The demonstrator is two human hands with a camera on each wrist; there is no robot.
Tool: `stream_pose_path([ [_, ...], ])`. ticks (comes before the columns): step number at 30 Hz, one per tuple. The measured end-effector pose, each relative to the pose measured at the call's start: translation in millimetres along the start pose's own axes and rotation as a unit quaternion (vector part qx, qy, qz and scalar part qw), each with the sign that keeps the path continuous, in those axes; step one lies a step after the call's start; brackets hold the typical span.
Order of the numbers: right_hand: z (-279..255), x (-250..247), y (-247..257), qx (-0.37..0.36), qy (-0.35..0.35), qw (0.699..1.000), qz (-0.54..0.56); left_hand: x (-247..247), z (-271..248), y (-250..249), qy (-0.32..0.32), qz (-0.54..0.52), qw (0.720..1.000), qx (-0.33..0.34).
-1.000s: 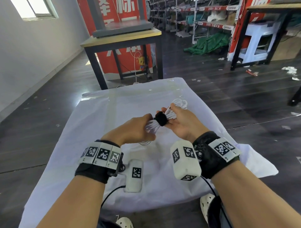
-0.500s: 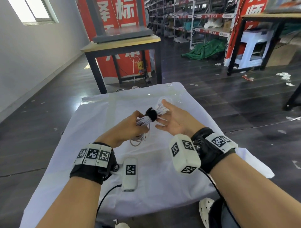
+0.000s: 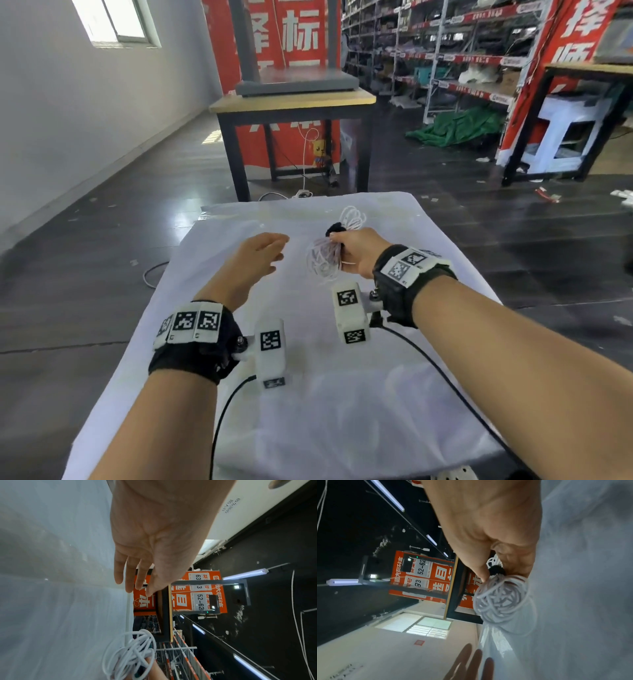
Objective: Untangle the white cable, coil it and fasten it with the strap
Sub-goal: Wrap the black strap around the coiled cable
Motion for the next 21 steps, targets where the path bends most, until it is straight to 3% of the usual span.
stream_pose_path([
  [6,46.2,15.8,4.1,-0.052,-0.021,0.995,-0.08,-33.6,4.6,19.3,-0.085,-0.087,0.992,-0.017],
  [8,58.4,15.3,9.8,-0.03,-0.018,0.988,-0.149,-40.1,5.8,25.0,-0.099,-0.1,0.99,-0.02],
  [10,66.1,21.8,10.8,-0.038,-0.04,0.92,-0.388,-45.0,7.4,31.5,-0.108,-0.107,0.988,-0.025],
  [12,75.5,29.6,15.7,-0.04,-0.006,0.905,-0.424,-48.0,8.3,34.8,-0.112,-0.106,0.988,-0.031],
  [14,83.3,32.4,17.2,-0.065,-0.045,0.891,-0.447,-48.4,10.3,37.6,-0.11,-0.105,0.988,-0.034],
  [18,103.4,43.6,13.2,-0.046,0.003,0.825,-0.563,-49.9,11.7,44.7,-0.116,-0.102,0.987,-0.048],
  [21,110.2,49.2,14.6,-0.017,0.049,0.823,-0.566,-54.6,13.5,46.2,-0.125,-0.101,0.986,-0.051],
])
Point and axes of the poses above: each hand's wrist, its own z-axis towards the middle knuckle, its own x-axis out of the palm, y = z × x, the point moved 3 cm from there along z, towards the middle knuckle, and after that the axes turned 15 degrees about y, right-handed, at the moved point
